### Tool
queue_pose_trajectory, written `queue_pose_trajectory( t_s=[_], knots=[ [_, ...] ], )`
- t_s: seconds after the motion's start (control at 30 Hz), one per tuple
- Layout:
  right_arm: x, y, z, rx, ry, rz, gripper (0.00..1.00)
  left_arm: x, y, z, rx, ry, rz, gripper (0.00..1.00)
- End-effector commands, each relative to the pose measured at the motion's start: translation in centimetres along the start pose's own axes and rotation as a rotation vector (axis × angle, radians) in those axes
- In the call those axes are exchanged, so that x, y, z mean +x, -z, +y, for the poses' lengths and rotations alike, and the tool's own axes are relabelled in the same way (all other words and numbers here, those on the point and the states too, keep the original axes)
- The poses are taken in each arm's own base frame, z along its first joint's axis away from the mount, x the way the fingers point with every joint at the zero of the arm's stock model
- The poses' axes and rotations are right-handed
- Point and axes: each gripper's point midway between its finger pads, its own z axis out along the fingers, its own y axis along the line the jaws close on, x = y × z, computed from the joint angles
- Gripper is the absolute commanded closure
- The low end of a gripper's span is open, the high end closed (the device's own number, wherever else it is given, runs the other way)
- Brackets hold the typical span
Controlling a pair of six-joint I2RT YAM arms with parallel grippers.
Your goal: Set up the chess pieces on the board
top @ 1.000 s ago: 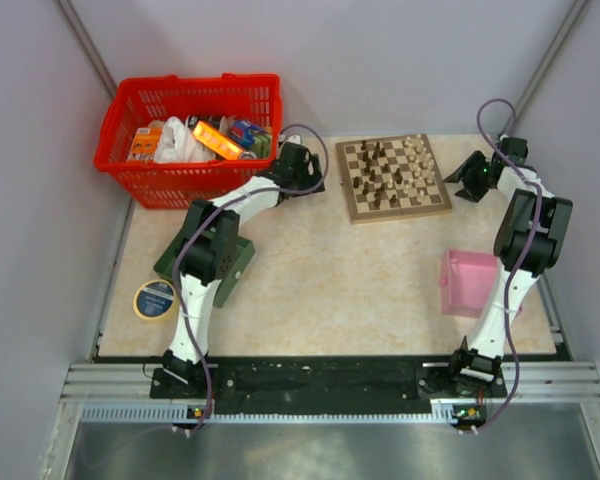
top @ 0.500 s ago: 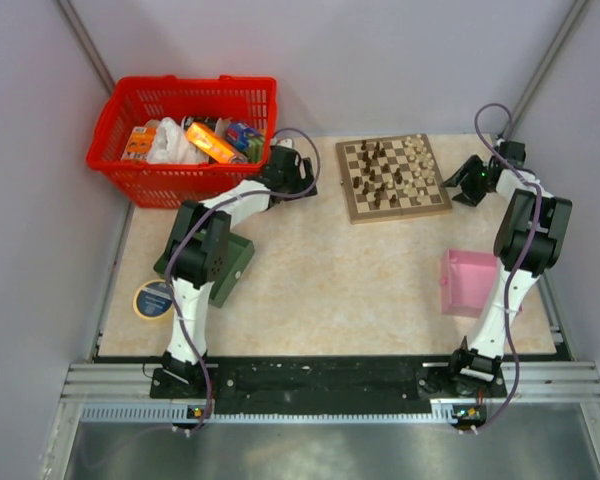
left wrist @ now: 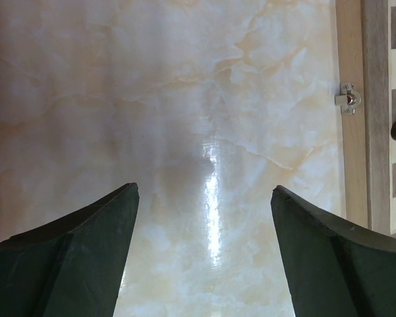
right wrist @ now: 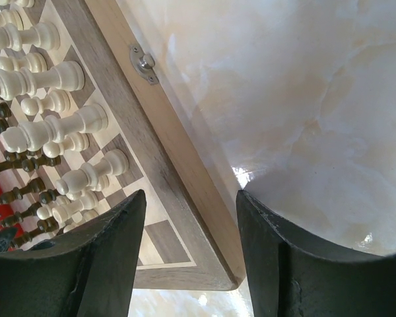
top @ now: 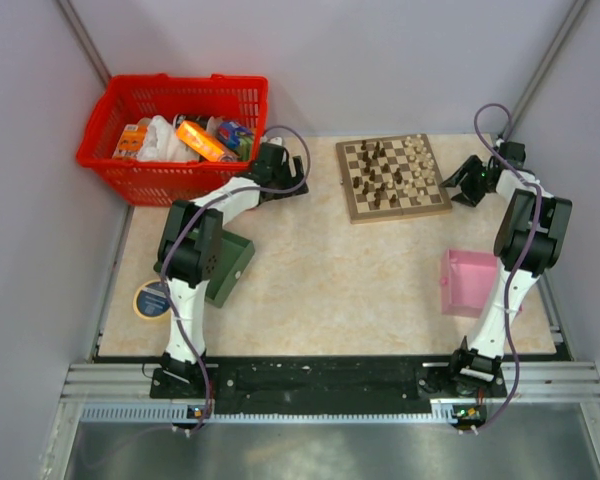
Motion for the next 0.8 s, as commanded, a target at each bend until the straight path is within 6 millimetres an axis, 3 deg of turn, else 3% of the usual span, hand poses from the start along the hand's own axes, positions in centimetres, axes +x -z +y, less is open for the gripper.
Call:
queue_pose_trajectory(
  t_s=[0.0,0.1,0.33,0.63,0.77],
  knots=[
    [-0.8,0.8,0.6,-0.016,0.026,-0.024,0.42,-5.9,2.3,0.0,0.029,-0.014,-0.152,0.13],
    [-0.9,0.6,0.6,-0.022,0.02,-0.021,0.42,-4.9,2.2,-3.8,0.129,-0.028,-0.135,0.13],
    [-1.1,0.3,0.5,-0.021,0.026,-0.015,0.43,-2.7,1.6,-7.8,0.248,0.029,-0.089,0.14],
    [-0.7,0.4,0.2,-0.011,0.029,-0.011,0.45,0.6,0.8,-11.3,0.371,0.102,-0.025,0.16],
    [-0.4,0.3,0.0,-0.008,0.029,-0.003,0.46,2.3,-0.4,-12.1,0.377,0.139,0.018,0.18]
  ],
)
